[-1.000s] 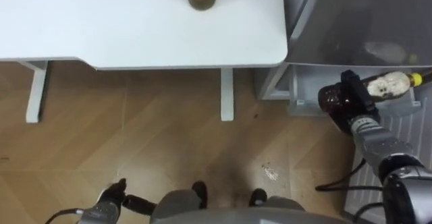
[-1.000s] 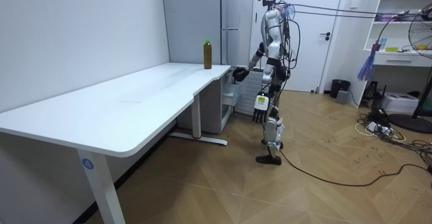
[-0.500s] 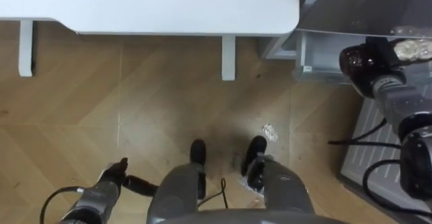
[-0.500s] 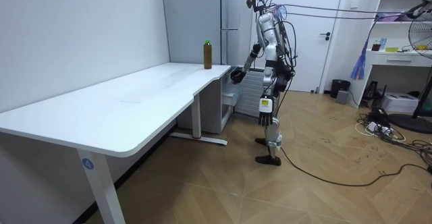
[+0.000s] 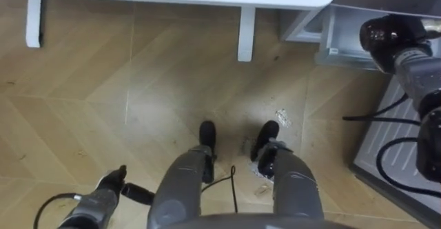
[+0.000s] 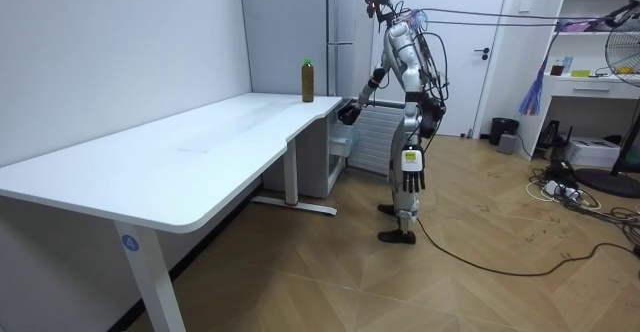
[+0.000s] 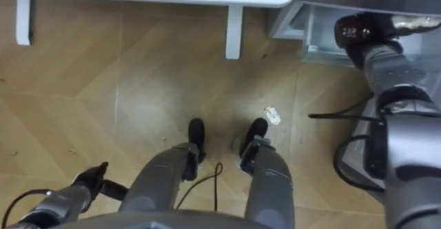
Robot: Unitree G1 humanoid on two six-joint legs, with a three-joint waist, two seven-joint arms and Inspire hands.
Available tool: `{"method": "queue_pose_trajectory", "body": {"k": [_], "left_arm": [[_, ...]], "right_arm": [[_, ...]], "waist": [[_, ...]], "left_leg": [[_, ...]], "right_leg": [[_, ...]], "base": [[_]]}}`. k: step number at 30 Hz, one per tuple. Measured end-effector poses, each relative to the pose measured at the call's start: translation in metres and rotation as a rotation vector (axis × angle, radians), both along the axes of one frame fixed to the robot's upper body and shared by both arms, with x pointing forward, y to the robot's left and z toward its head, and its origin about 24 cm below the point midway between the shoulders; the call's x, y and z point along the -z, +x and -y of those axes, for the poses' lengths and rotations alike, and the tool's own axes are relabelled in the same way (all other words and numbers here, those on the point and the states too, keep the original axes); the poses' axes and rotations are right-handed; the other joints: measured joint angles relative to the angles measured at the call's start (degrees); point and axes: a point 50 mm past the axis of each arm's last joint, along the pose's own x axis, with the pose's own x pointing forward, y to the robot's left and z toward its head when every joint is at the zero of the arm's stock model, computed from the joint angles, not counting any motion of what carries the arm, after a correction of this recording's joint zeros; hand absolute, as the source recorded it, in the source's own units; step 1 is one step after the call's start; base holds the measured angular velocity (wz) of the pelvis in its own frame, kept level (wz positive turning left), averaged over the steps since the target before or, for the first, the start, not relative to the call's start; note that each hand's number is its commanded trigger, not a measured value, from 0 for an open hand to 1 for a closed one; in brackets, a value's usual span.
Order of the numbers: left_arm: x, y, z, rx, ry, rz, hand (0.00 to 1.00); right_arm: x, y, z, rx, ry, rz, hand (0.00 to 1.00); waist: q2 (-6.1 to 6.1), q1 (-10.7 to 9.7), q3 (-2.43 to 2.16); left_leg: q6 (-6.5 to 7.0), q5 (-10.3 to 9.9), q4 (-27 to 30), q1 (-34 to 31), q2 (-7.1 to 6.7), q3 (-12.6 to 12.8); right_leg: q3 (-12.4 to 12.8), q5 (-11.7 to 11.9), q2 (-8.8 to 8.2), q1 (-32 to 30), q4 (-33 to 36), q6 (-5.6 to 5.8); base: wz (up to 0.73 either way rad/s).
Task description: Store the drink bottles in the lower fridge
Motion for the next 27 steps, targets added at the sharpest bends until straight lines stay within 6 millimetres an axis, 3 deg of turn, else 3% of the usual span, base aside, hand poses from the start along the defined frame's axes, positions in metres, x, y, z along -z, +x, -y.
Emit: {"method": "queue_pose_trajectory", "body": {"k": [6, 17, 21, 27], "left_arm": [[0.003, -0.012, 0.000, 0.006, -0.005, -0.036, 0.00], [0.003, -0.012, 0.002, 0.019, -0.007, -0.039, 0.00], [0.003, -0.012, 0.001, 0.018, -0.007, -0.039, 0.00], [0.003, -0.012, 0.002, 0.016, -0.011, -0.029, 0.00]], "right_arm": [[-0.010, 0.005, 0.005, 0.011, -0.016, 0.022, 0.00], [-0.019, 0.007, 0.012, 0.038, -0.039, 0.035, 0.00], [-0.019, 0.007, 0.012, 0.034, -0.047, 0.025, 0.00], [-0.017, 0.005, 0.014, 0.024, -0.071, 0.003, 0.00]], "waist": [[0.66, 0.5, -0.08], [1.19, 1.8, -0.17], [1.22, 2.0, -0.16], [1.20, 1.5, -0.16]], "left_leg": [[0.18, 0.1, 0.7, -1.9, -0.04, 0.0], [0.23, 0.1, 0.9, -2.3, -0.02, 0.4], [0.28, 0.1, 1.0, -2.0, 0.35, 2.8], [0.34, 0.1, 1.1, -1.1, 0.26, 4.1]], "right_leg": [[-0.1, 0.1, -0.16, -1.9, 1.0, -0.19], [-0.1, -0.1, -0.49, -2.5, 1.8, -0.42], [0.3, -0.1, -0.58, -2.5, 2.0, -0.40], [0.5, -0.7, -1.57, -2.3, 3.5, -0.39]], "base": [[0.02], [0.00], [-0.04], [-0.01]]}}
